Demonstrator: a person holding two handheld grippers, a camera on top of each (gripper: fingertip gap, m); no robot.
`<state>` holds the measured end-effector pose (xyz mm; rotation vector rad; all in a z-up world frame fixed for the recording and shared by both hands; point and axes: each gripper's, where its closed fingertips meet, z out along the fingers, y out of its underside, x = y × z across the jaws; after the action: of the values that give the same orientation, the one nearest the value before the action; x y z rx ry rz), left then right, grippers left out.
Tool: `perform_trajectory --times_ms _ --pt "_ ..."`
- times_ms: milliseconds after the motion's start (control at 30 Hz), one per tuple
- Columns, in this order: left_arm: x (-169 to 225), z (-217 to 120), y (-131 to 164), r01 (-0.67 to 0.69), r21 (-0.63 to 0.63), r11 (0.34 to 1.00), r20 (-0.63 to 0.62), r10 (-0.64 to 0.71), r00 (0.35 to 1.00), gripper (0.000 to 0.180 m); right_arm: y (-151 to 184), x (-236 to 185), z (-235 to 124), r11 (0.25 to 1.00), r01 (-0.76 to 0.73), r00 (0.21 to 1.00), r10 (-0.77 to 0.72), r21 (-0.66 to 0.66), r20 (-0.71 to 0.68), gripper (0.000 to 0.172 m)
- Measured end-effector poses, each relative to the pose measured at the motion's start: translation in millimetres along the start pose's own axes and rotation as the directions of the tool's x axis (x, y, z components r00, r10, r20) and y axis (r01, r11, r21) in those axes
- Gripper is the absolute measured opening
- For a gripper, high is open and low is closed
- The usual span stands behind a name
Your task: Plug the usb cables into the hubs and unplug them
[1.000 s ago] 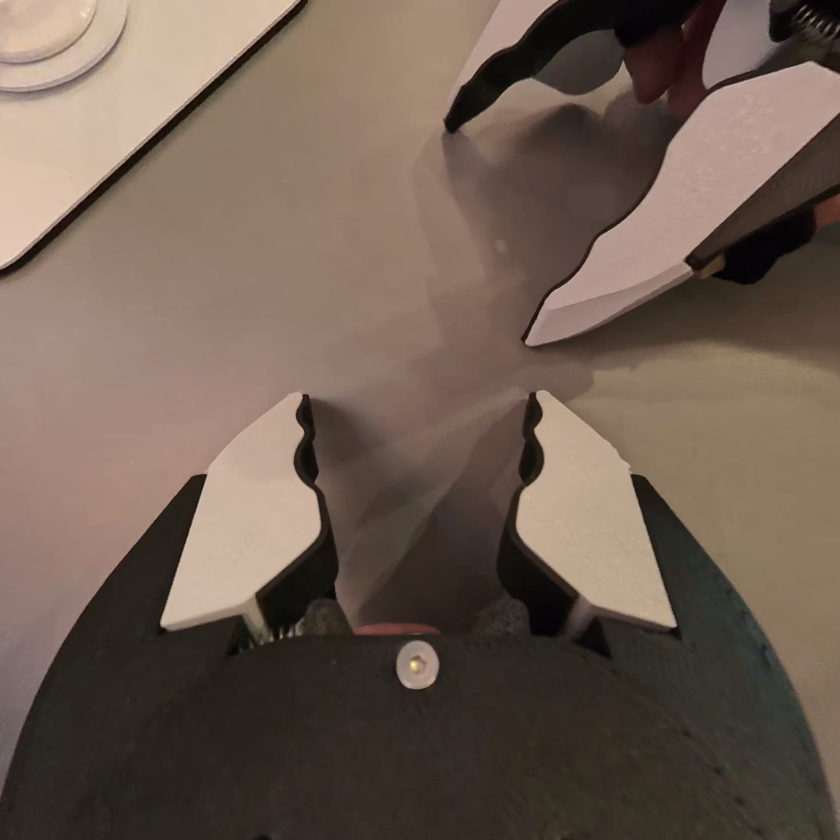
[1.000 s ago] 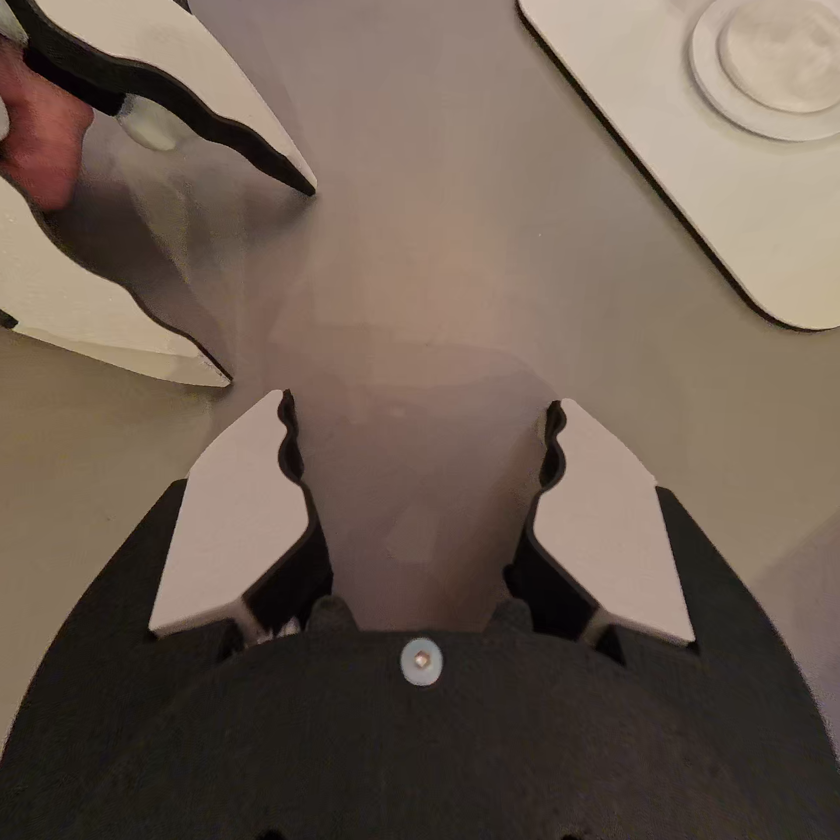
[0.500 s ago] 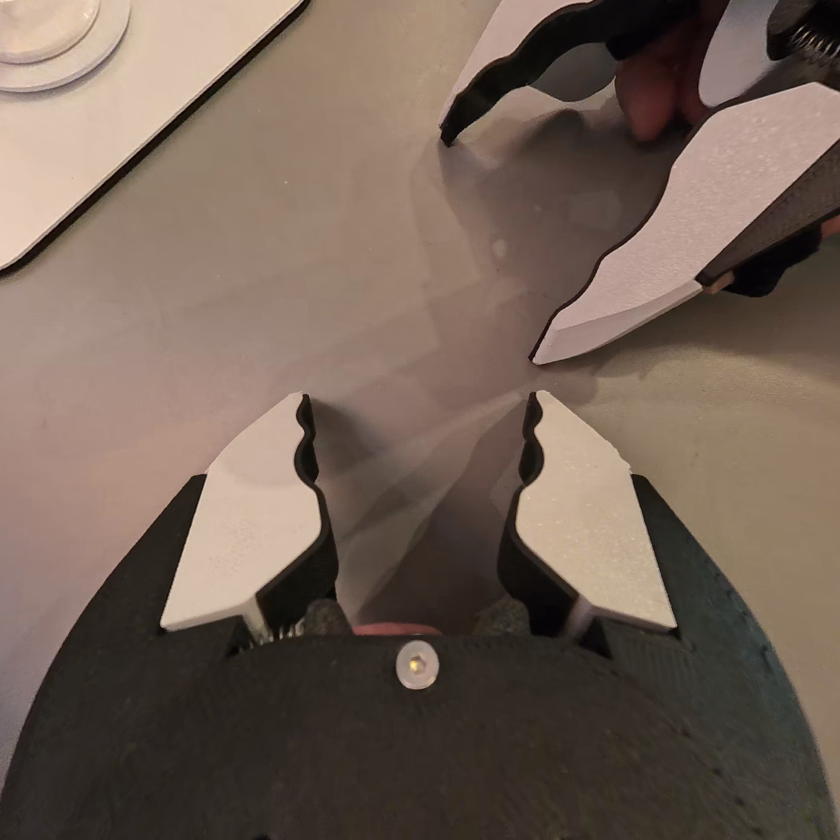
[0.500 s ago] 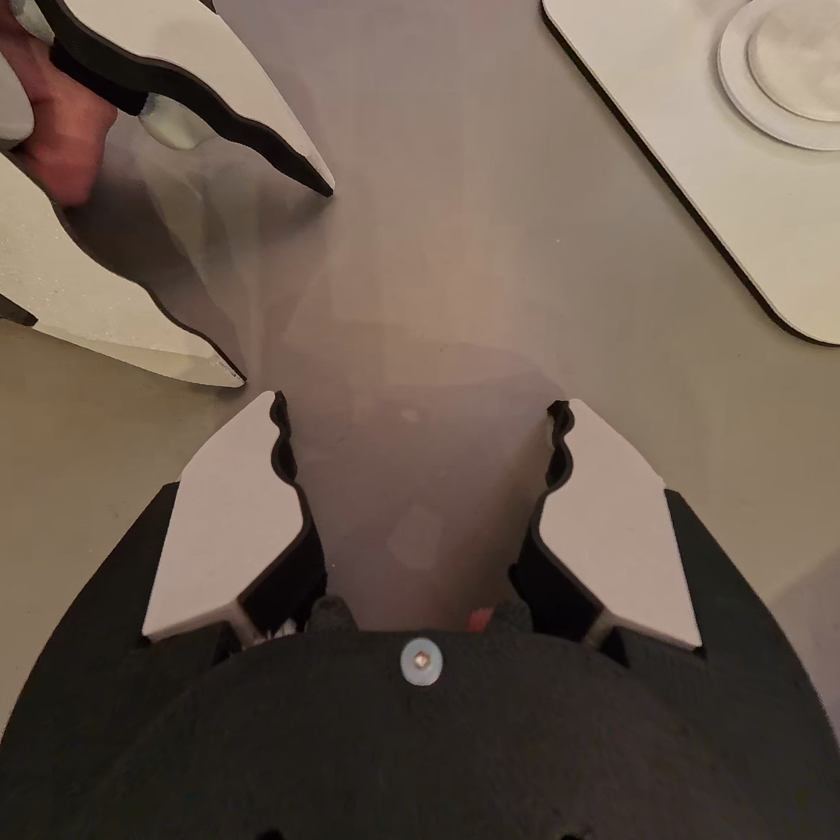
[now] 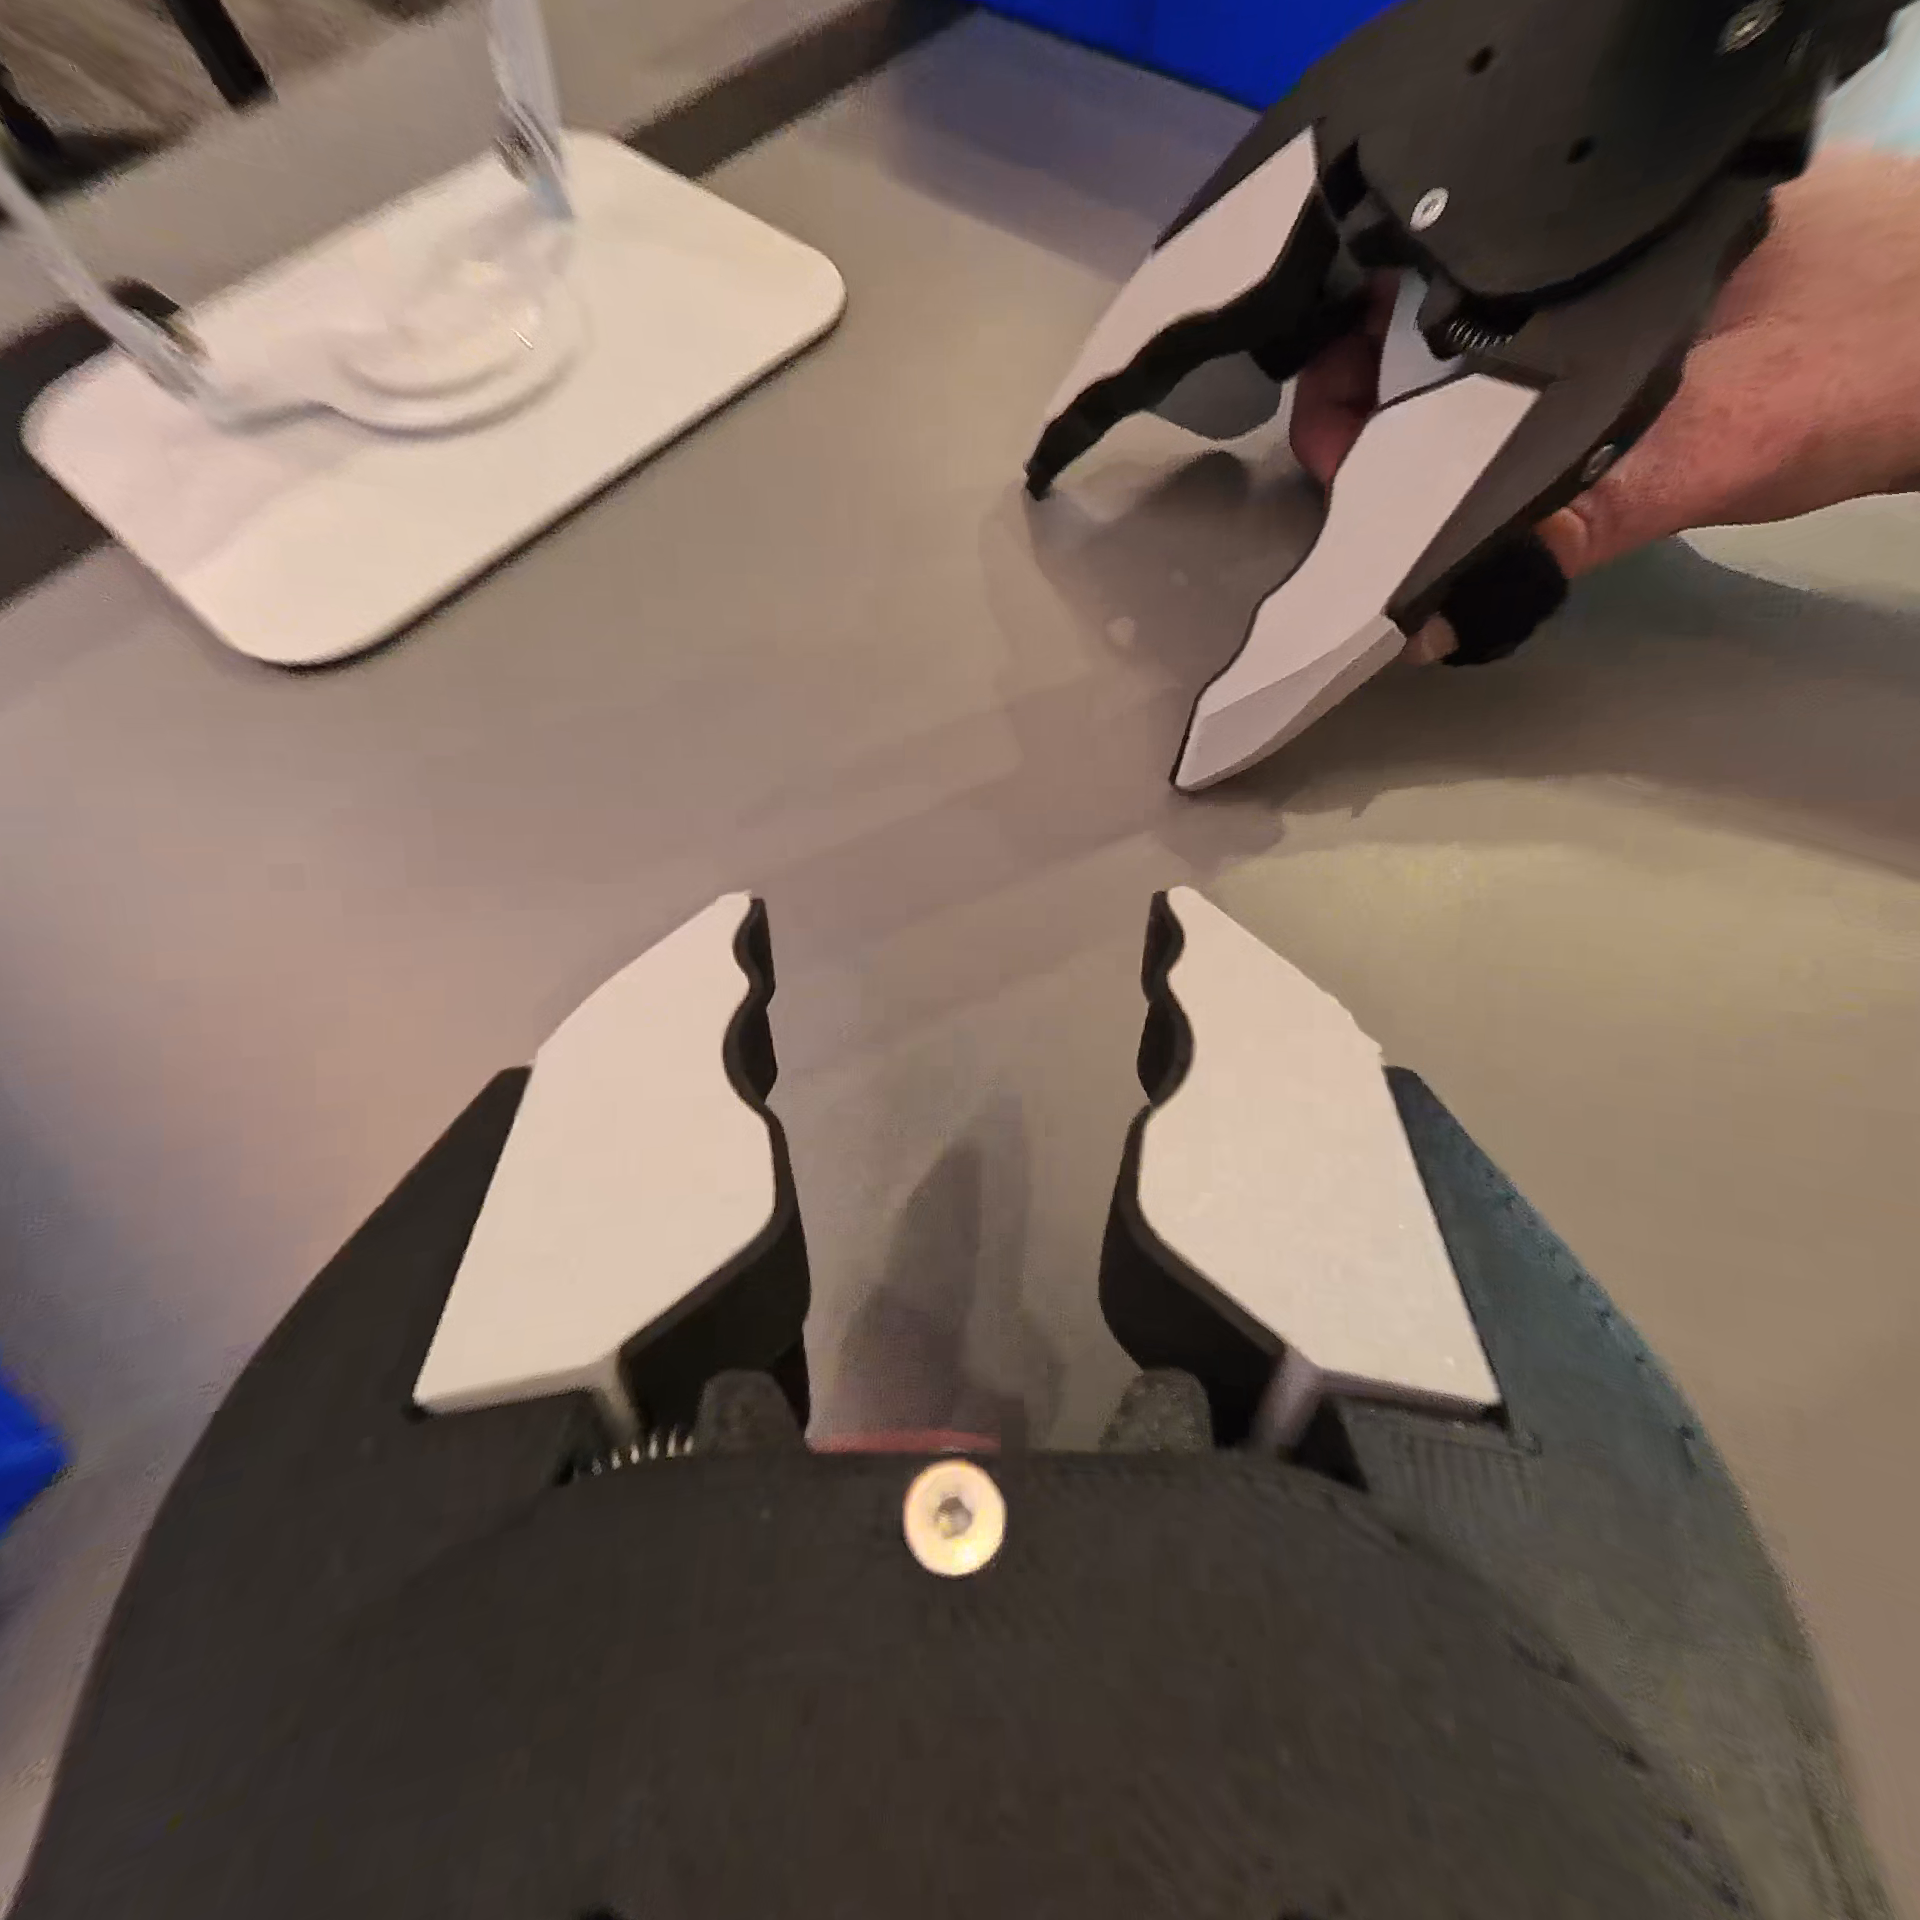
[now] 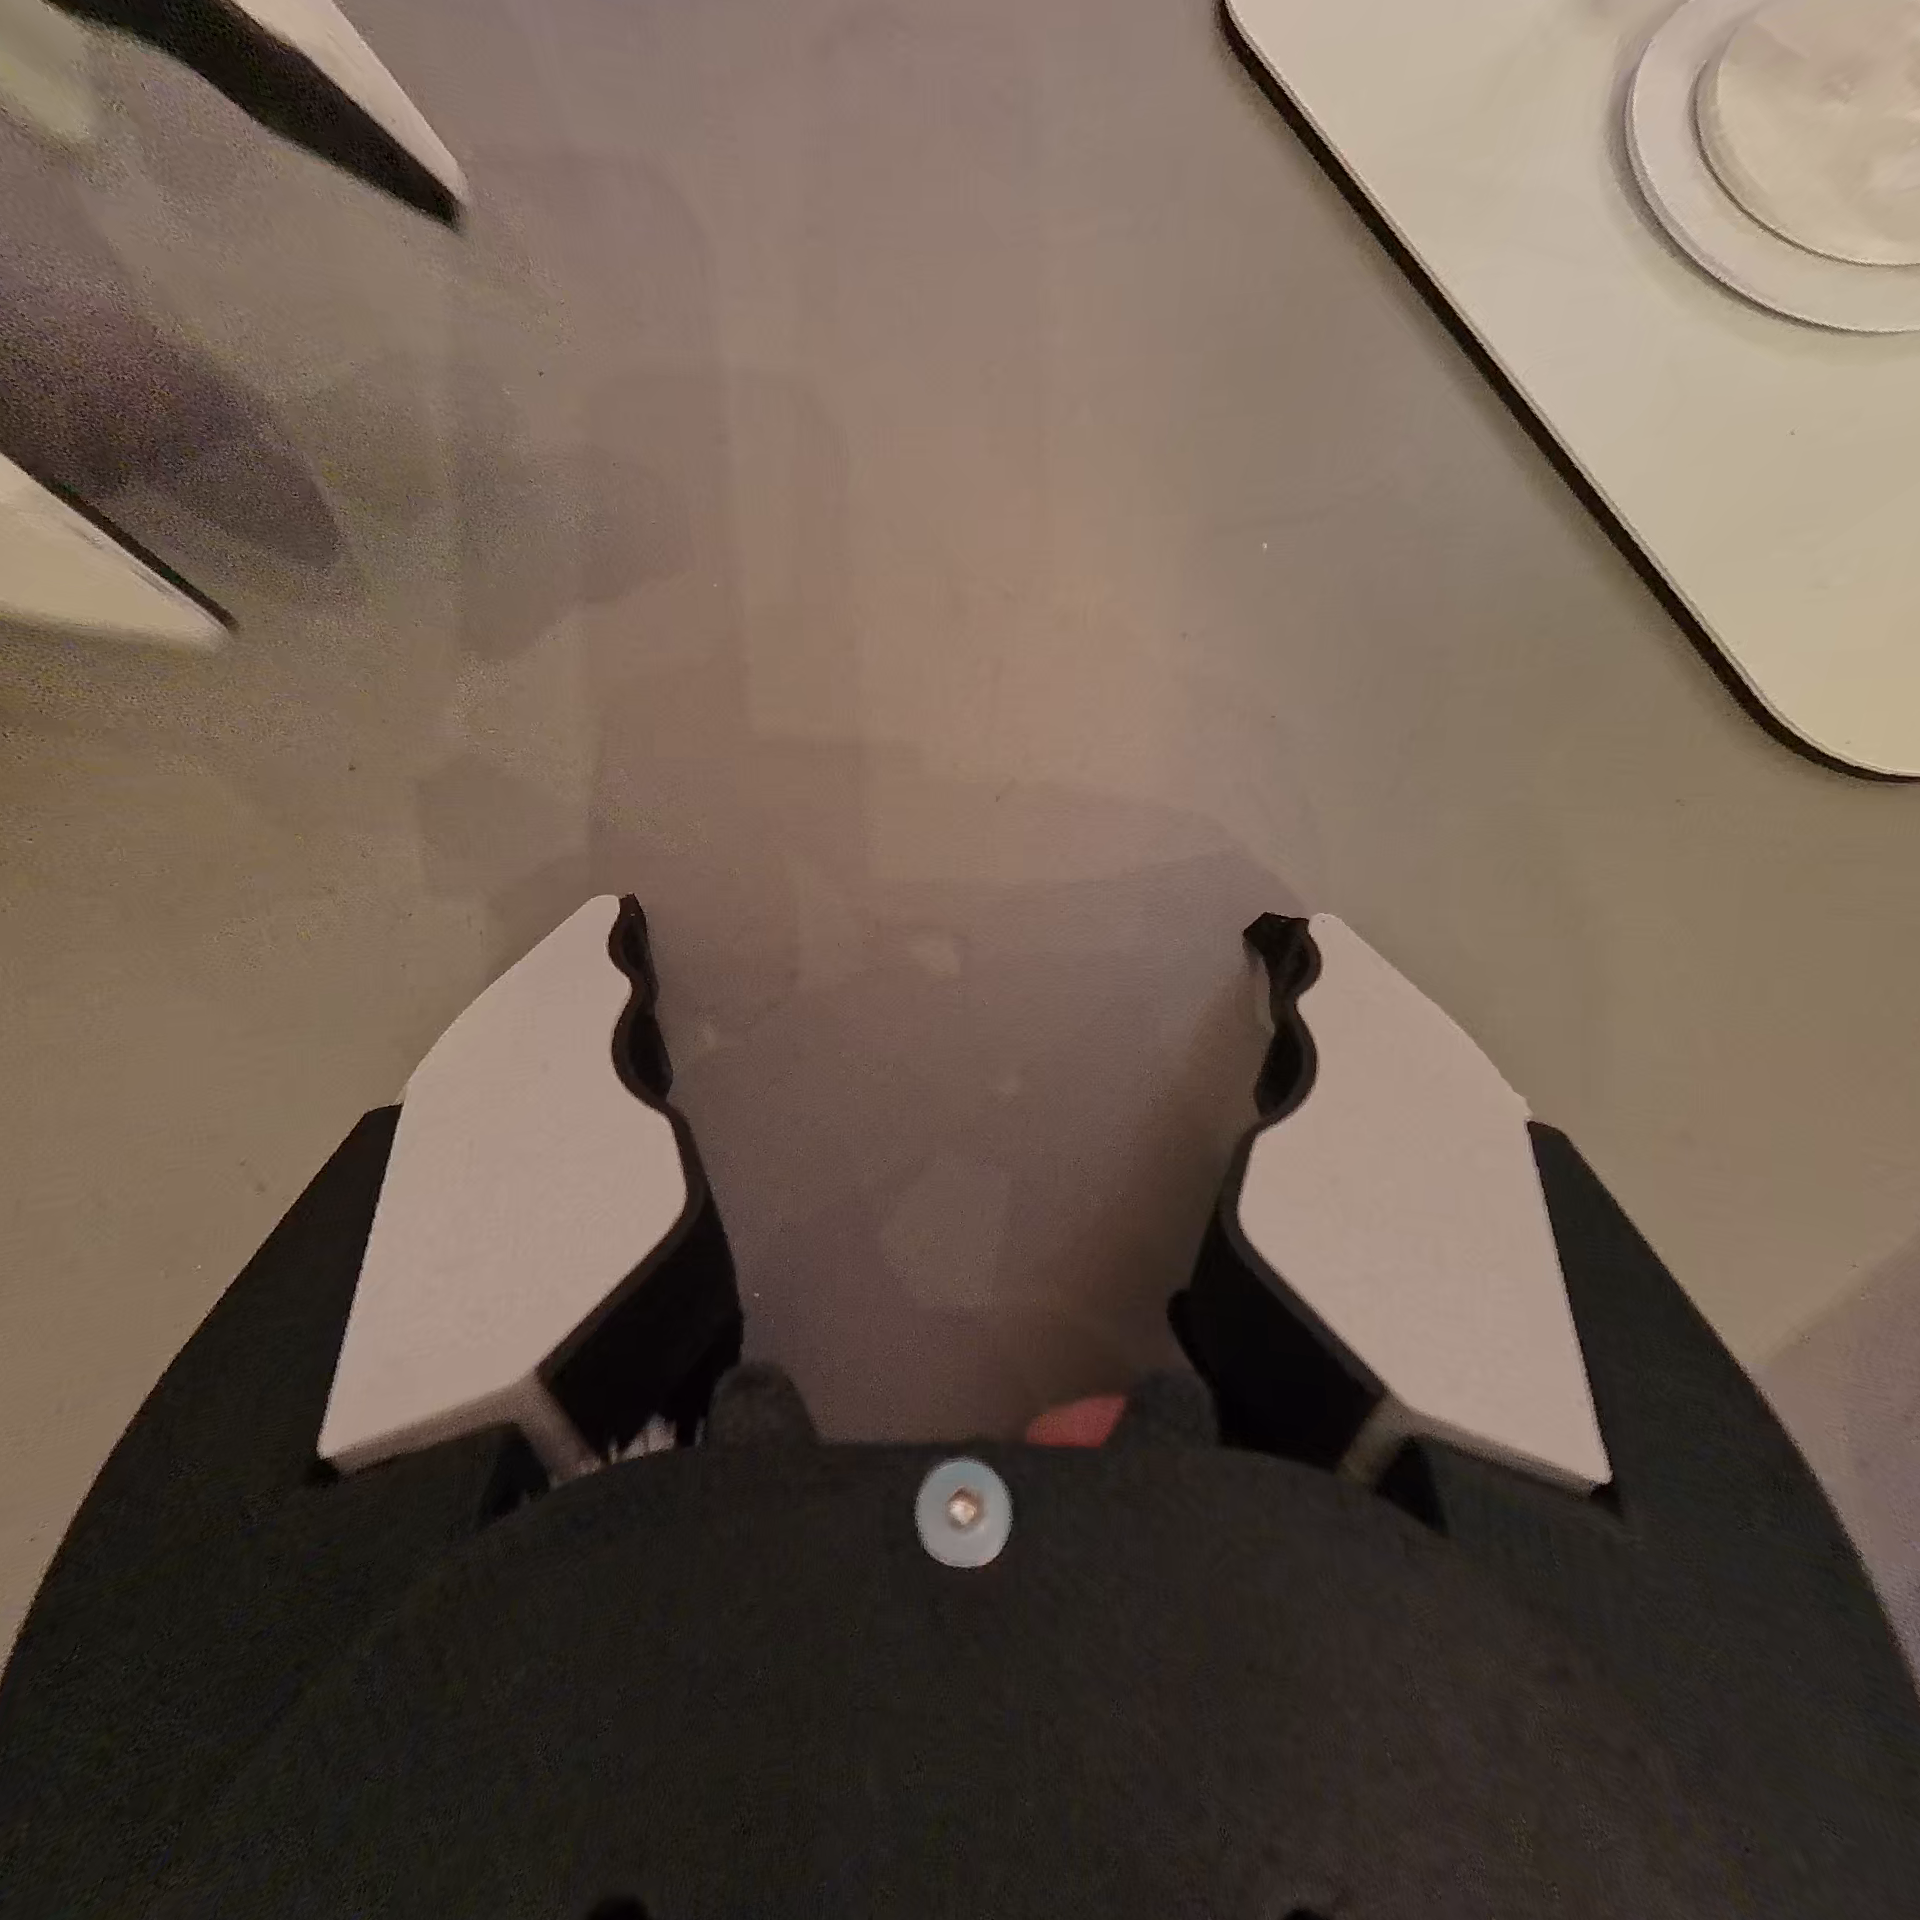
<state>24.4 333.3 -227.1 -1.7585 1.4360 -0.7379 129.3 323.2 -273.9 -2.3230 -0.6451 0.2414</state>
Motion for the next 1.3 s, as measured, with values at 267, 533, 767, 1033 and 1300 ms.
perform_trajectory --times_ms 267,533,767,1033,1300 --pt "-133.3 -125.1 -44.7 -0.105 0.092 0.990 0.475 0.049 0.879 0.055 -0.1 0.3 0.2 1.000 -0.001 1.000 0.001 0.001 -0.001 0.111" --pt "-275.0 -167.4 -44.5 0.107 0.112 0.988 0.560 -0.152 0.815 0.052 -0.4 1.6 0.2 1.000 -0.006 1.000 0.006 0.003 -0.006 0.110" --pt "-350.1 -134.3 -26.4 0.224 -0.036 0.974 0.597 -0.159 0.786 0.054 -0.7 2.8 0.3 1.000 -0.012 1.000 0.012 0.005 -0.011 0.108" --pt "-393.7 -100.9 -2.7 0.402 -0.104 0.910 0.556 -0.282 0.782 0.050 -0.9 3.8 0.4 1.000 -0.016 1.000 0.016 0.007 -0.015 0.105" --pt "-402.6 -86.0 12.2 0.457 -0.149 0.877 0.488 -0.337 0.805 0.023 -1.0 4.3 0.5 1.000 -0.018 1.000 0.018 0.007 -0.016 0.105"
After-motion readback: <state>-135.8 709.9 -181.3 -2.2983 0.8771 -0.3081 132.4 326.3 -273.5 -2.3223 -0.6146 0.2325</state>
